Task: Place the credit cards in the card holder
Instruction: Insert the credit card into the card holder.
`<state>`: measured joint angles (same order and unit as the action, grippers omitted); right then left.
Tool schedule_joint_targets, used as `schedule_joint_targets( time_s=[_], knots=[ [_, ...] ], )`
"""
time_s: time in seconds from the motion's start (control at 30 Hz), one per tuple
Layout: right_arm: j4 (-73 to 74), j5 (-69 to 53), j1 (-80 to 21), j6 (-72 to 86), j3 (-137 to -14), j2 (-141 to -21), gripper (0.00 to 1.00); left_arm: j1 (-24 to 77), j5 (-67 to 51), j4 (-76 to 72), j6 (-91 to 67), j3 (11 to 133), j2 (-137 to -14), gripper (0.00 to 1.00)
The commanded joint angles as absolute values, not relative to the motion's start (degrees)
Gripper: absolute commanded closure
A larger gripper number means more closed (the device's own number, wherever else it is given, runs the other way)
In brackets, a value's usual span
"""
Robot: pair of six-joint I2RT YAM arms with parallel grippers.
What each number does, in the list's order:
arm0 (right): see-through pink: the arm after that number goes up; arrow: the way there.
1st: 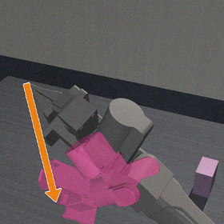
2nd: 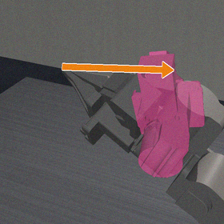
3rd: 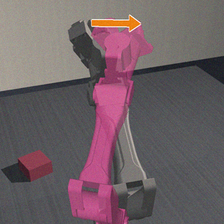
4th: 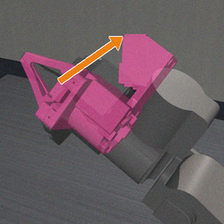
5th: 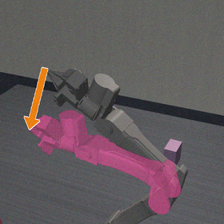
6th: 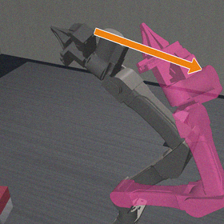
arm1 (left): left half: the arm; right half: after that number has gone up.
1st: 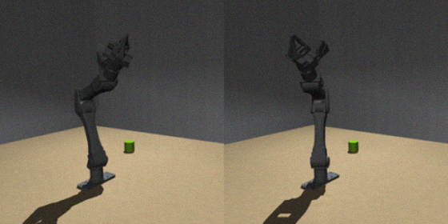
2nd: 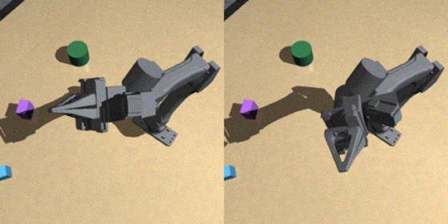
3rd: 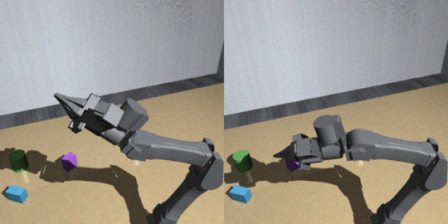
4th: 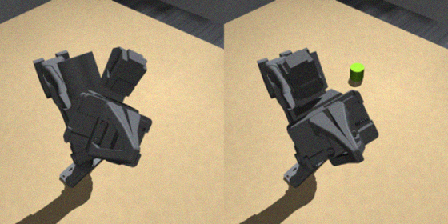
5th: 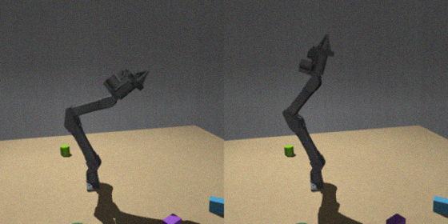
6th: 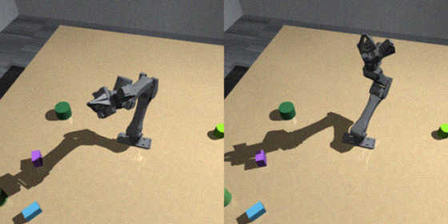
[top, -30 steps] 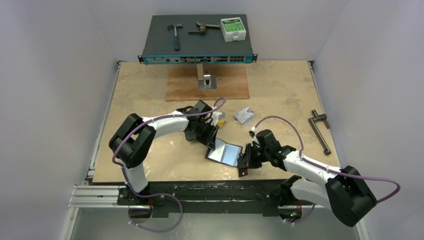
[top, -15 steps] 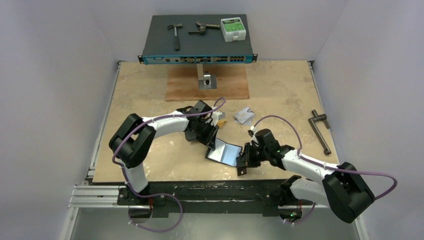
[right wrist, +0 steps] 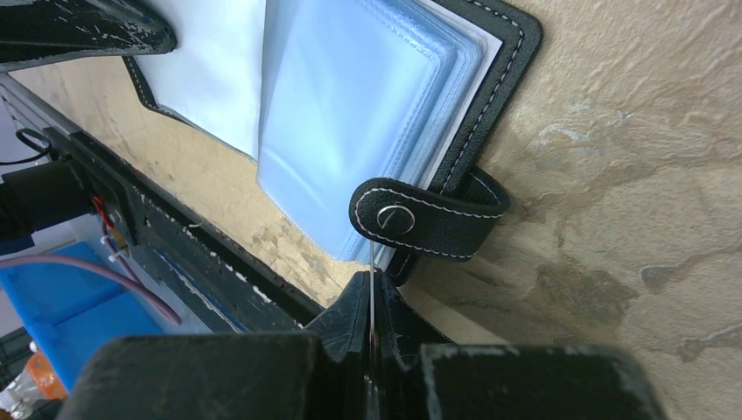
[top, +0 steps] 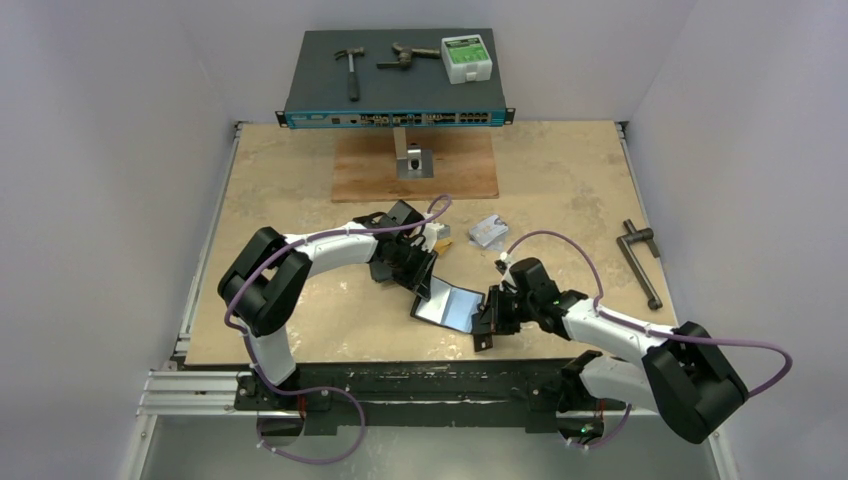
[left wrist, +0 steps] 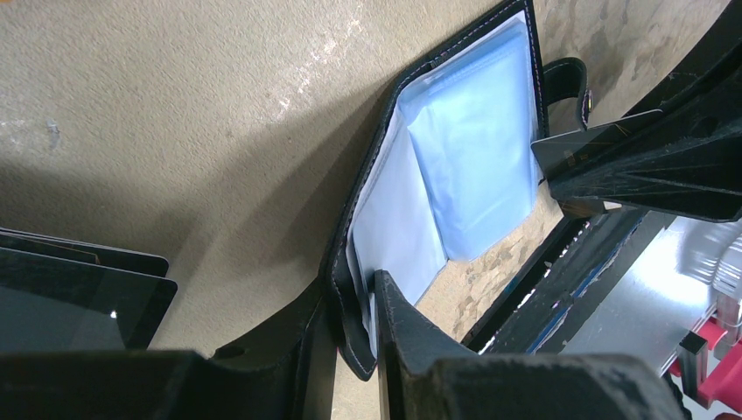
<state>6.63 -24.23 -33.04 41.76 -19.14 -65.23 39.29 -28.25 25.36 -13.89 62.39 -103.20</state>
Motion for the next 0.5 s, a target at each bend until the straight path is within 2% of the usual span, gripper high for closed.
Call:
schedule_joint_targets(
  time_s=[0.0, 0.47],
  knots=[
    [4.38, -25.96, -32.98, 41.06, -18.82, -65.51, 1.00, 39.20, -28.19, 24.98, -12.92, 64.42, -102.08, 0.81],
    [1.13, -27.55, -33.06, 41.61, -18.86, -69.07, 1.00, 39.20, -28.58, 25.17, -12.93, 64.70, -101.52, 0.79]
  ],
)
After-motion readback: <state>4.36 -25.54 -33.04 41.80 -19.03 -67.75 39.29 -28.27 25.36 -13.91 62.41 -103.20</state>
